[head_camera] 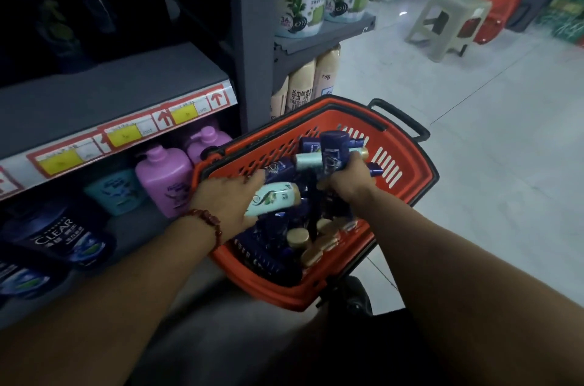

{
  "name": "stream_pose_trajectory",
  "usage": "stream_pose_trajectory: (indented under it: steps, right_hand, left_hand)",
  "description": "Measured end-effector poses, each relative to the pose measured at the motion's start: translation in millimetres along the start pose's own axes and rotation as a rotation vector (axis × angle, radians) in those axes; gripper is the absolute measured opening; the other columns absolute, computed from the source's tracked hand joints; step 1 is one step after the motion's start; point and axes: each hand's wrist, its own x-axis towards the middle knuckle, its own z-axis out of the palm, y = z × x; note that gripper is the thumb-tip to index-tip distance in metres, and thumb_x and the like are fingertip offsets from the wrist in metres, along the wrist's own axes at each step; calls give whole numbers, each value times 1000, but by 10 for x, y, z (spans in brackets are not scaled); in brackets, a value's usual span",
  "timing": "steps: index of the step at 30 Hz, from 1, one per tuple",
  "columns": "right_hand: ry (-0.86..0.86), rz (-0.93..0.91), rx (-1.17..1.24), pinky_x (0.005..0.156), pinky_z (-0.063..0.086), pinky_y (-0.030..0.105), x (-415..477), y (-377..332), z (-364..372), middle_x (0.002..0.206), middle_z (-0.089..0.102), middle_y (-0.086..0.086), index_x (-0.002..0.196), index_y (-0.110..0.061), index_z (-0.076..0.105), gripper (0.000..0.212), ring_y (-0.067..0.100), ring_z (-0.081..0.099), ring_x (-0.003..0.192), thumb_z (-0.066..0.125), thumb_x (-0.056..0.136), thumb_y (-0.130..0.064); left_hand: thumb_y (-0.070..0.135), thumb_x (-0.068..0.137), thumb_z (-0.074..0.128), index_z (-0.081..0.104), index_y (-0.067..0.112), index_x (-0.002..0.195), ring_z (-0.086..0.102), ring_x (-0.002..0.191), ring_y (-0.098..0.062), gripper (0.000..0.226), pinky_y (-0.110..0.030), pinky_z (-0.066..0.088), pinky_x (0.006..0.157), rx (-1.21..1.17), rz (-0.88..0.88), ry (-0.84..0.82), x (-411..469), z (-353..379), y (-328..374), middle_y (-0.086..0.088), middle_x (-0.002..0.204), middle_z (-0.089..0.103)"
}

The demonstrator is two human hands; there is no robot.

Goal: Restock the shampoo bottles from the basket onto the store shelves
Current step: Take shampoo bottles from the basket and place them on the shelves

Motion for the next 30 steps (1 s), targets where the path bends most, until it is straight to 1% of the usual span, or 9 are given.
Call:
stream_pose_trajectory:
  steps: [3,5,9,12,17,20,23,27,30]
  right_hand:
    - [12,36,431,82,59,54,-126,-147,-45,106,72,20,118,-6,55,42,35,72,90,78,83,-10]
    - [-31,93,656,81,59,58,-252,-237,-71,108,72,23,117,-3,59,38,39,73,90,74,89,-24]
    - [-55,82,587,77,60,43,-391,-386,-86,96,77,13,112,-5,67,47,30,74,84,75,85,-44]
    - [-59,40,617,75,49,42,-513,-576,-27,90,75,16,109,-6,70,59,31,64,80,81,73,-51]
    - [-80,-28,721,54,48,30,-598,-749,-51,103,67,11,120,-10,65,51,20,59,61,85,76,-25]
    - [-198,-8,810,70,60,36,-697,-830,-22,119,64,19,121,-8,61,48,35,74,79,82,78,-11]
    - [-309,65,954,76,63,46,-848,-933,53,113,63,28,115,0,57,32,47,72,92,70,86,-1]
    - [-452,187,1185,82,61,46,-976,-1051,199,117,67,30,108,3,58,23,42,70,101,65,86,-1]
    - [-533,233,1210,75,63,38,-1067,-1119,368,107,70,25,111,3,59,28,34,73,85,65,86,-8]
  left_hand:
    - [50,71,78,27,33,142,64,104,-24,89,-32,49,74,-301,-241,40,-201,-125,-152,2,130,60]
    - [55,69,80,37,29,142,62,108,-25,88,-31,47,80,-435,-369,49,-304,-224,-215,0,129,60]
    - [61,61,84,59,25,95,63,78,-15,56,-25,41,58,-765,-538,44,-430,-415,-259,7,85,65]
    - [40,63,90,54,18,92,66,54,-14,51,-25,48,45,-1142,-608,41,-526,-567,-289,-2,80,67]
    - [18,77,83,52,-1,115,64,50,-25,53,-32,55,45,-1478,-603,124,-703,-752,-306,-19,88,67]
    - [23,81,80,58,6,112,64,55,-32,42,-41,59,54,-1562,-634,200,-803,-783,-378,-19,85,69]
    - [23,87,73,59,12,111,65,55,-33,31,-41,58,56,-1625,-662,257,-914,-823,-461,-17,82,70]
    - [17,93,57,58,13,112,67,58,-32,19,-36,58,57,-1762,-744,298,-1059,-874,-556,-14,77,73]
    - [15,94,57,57,8,122,69,72,-33,29,-37,58,64,-1906,-728,335,-1184,-862,-634,-23,99,72]
